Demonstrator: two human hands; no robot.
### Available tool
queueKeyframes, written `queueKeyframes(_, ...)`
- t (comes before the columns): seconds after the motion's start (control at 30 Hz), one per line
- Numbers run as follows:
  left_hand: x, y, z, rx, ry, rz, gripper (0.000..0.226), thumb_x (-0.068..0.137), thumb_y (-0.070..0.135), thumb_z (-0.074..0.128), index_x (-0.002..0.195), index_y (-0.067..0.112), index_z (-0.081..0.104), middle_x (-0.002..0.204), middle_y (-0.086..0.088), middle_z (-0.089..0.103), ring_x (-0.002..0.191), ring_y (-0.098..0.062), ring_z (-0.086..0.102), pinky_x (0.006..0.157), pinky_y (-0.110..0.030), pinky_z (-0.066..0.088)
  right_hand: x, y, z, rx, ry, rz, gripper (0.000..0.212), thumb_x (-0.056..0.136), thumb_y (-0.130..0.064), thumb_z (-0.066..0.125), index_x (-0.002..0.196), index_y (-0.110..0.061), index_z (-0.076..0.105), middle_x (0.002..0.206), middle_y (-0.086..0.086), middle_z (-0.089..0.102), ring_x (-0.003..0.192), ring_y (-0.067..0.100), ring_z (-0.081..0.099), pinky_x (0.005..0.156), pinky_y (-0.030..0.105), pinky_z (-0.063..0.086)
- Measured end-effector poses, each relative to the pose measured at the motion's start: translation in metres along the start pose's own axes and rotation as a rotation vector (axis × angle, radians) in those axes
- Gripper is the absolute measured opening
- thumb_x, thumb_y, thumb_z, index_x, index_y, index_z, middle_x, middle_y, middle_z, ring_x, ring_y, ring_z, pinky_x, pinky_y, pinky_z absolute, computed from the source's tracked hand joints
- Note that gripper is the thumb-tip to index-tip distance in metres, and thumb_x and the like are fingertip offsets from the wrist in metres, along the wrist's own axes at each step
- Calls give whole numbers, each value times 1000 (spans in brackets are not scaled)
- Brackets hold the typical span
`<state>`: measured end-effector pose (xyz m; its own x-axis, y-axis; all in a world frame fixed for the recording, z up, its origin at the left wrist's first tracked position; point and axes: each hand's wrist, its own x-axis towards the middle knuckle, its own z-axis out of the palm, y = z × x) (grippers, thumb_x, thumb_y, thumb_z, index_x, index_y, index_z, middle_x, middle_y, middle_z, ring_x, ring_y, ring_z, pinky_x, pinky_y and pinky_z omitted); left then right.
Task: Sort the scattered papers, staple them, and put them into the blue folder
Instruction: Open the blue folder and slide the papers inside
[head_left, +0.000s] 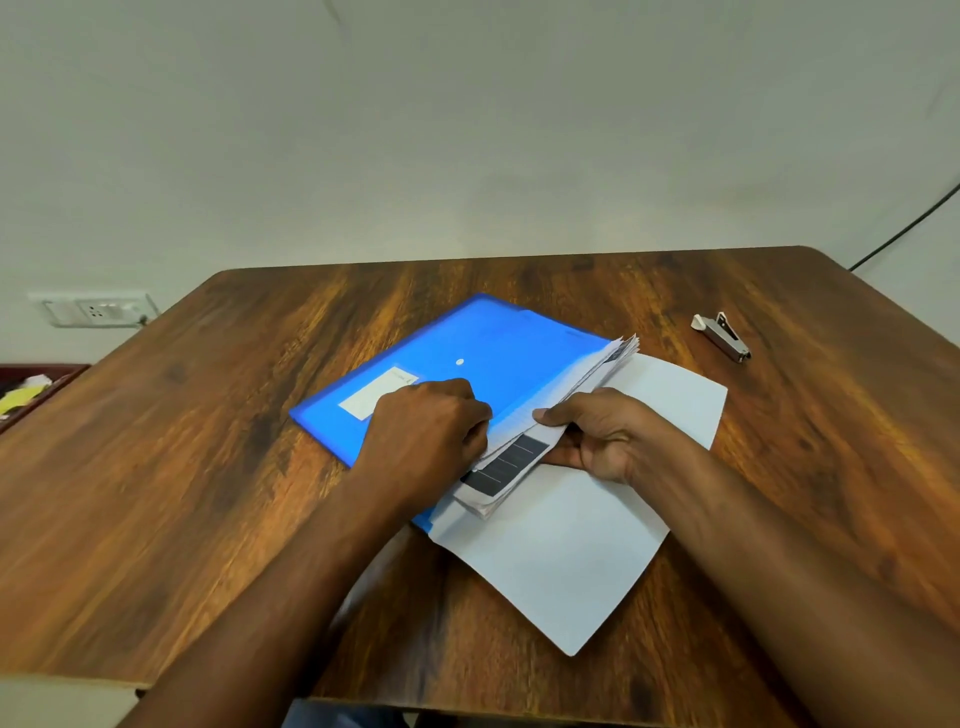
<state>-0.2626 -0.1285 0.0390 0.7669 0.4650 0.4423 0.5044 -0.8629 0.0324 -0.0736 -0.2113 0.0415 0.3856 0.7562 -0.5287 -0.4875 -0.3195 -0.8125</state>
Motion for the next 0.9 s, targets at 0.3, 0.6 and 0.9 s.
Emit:
queueKeyframes(0.3, 1, 8, 4, -44, 54, -100, 19, 92, 27, 61, 76, 24, 69, 76, 8, 62, 68, -14, 57, 53, -35, 48, -10, 6, -14, 14, 130, -154, 16, 101, 3, 58, 117, 3, 60, 92, 23, 78, 78, 39, 78, 65, 49, 66)
queueKeyframes(0.6, 3, 13, 4, -27, 57, -39, 23, 91, 22, 60, 67, 20, 60, 70, 6, 53, 62, -14, 50, 48, -31, 34, 1, 0, -8, -128, 214, -122, 11, 98, 9, 60, 103, 0, 55, 72, 21, 68, 58, 30, 75, 70, 50, 66)
queueKeyframes(0.9, 2, 19, 8, -15, 39, 16, 23, 95, 26, 60, 74, 23, 69, 73, 7, 58, 65, -14, 54, 48, -27, 27, 11, -2, 8, -170, 203, -118, 20, 95, 9, 62, 115, 5, 61, 74, 17, 64, 49, 20, 69, 64, 45, 66)
